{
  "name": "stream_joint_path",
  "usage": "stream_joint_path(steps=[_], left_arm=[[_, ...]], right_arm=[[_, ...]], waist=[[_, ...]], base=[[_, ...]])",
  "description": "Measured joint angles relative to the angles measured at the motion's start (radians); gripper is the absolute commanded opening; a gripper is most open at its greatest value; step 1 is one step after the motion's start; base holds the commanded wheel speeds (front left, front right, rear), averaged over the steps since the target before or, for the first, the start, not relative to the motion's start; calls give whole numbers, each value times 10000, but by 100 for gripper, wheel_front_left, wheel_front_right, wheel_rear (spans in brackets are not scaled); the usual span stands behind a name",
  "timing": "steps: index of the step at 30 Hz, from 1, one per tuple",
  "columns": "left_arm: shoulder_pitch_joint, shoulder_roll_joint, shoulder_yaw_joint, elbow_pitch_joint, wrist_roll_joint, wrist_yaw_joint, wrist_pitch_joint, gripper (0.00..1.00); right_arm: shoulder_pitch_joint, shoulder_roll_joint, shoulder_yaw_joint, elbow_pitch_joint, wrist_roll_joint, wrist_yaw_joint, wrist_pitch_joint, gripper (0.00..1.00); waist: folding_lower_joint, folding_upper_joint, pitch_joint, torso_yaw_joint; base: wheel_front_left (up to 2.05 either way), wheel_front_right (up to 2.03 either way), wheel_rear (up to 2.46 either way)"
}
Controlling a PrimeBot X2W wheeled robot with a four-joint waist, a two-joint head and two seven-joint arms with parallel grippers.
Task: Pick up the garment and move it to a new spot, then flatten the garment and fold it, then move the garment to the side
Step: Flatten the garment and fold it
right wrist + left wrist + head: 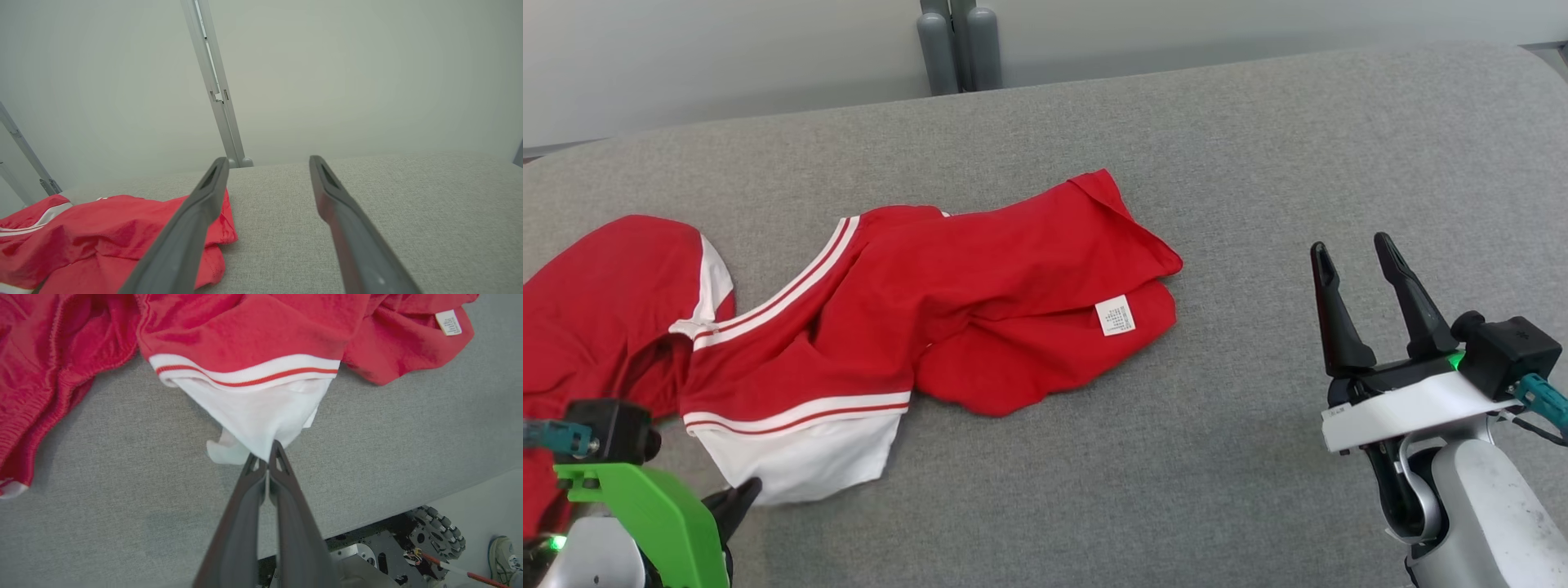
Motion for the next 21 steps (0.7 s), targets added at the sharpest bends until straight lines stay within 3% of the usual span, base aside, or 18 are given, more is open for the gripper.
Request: stream_joint_path(steps=[5,10,11,12,13,16,21], left_arm=[[610,73,88,-205,-201,251,207,0],[893,-111,-33,702,-414,311,282,0],[891,-144,-100,1018,-345,270,196,23],[881,-163,-146,1317,-249,205,59,76],[863,-224,-171,1561,-240,148,-36,100],[780,-548,-334,2073,-272,-35,-251,100],[579,-426,-228,2086,86,-35,-698,100]], right_arm=[[16,42,-42,-27,-4,0,0,100],[34,77,-33,-6,-15,-2,0,100],[34,75,-25,10,-15,0,0,100],[33,75,-6,27,-13,-2,0,100],[33,75,8,40,-12,0,0,100],[32,67,38,63,-2,0,0,100],[47,59,35,52,-4,0,0,100]], waist=[[0,0,5,31],[0,0,-43,4],[0,0,-56,-9],[0,0,-71,-24],[0,0,-84,-36],[0,0,-141,-69],[0,0,-201,-97]], base=[[0,0,0],[0,0,0],[0,0,0],[0,0,0],[0,0,0],[0,0,0],[0,0,0]])
